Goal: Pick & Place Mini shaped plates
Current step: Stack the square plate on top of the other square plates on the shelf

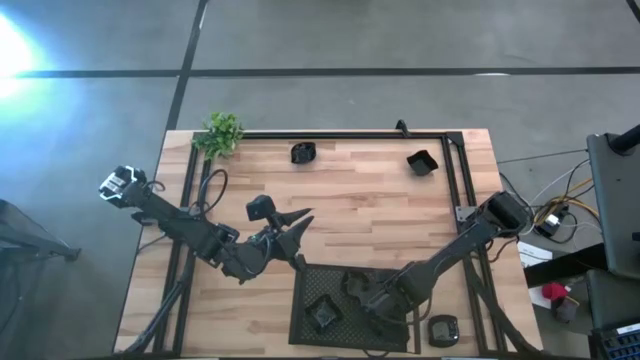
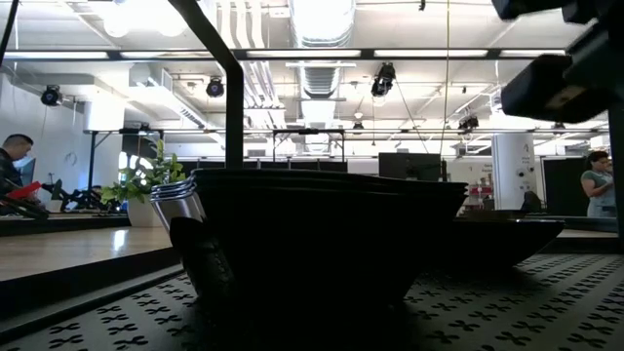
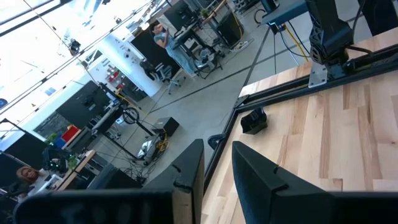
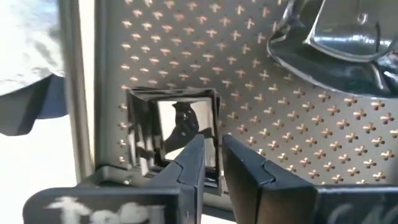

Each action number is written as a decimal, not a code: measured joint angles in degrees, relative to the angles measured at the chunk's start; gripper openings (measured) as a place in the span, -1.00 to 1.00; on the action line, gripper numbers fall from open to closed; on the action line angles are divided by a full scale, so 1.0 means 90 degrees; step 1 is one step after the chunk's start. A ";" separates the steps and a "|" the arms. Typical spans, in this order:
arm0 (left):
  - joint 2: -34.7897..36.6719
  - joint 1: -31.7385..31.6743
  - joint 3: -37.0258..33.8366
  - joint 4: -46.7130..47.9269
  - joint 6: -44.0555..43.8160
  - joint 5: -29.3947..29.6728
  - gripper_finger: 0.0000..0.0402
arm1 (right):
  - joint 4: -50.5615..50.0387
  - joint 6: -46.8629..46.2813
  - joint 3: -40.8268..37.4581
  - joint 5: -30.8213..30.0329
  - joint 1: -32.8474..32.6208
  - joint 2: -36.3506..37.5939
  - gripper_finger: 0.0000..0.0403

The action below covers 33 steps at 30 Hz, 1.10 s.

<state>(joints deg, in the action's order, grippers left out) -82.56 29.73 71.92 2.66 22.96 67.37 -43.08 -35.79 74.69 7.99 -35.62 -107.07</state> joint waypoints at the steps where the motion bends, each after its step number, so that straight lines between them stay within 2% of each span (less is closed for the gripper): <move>1: 0.0000 0.0001 0.0000 0.0000 0.0000 0.0000 -0.60 | 0.0008 0.0000 0.0014 0.0004 0.0000 0.0029 -0.74; 6: 0.0000 0.0001 0.0000 0.0000 0.0000 0.0000 -0.60 | 0.0019 0.0148 0.0081 0.0451 0.0000 0.0064 -0.74; 9: 0.0000 0.0000 0.0000 0.0000 0.0000 0.0000 -0.60 | 0.0029 0.0317 0.0109 0.0480 0.0000 0.0064 -0.74; 12: 0.0000 0.0001 0.0000 0.0000 0.0000 0.0000 -0.60 | 0.0008 0.0328 0.0107 0.0370 0.0004 0.0064 -0.74; 19: 0.0000 0.0001 0.0000 0.0000 0.0000 0.0000 -0.60 | 0.0014 0.0342 0.0107 -0.0721 0.0001 0.0064 -0.74; 33: 0.0000 0.0001 0.0000 0.0000 0.0000 0.0000 -0.60 | 0.0020 0.0309 0.0031 -0.0565 0.0000 0.0044 -0.74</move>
<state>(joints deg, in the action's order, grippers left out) -82.56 29.74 71.92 2.66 22.96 67.37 -42.90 -33.01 74.98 2.90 -35.62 -106.67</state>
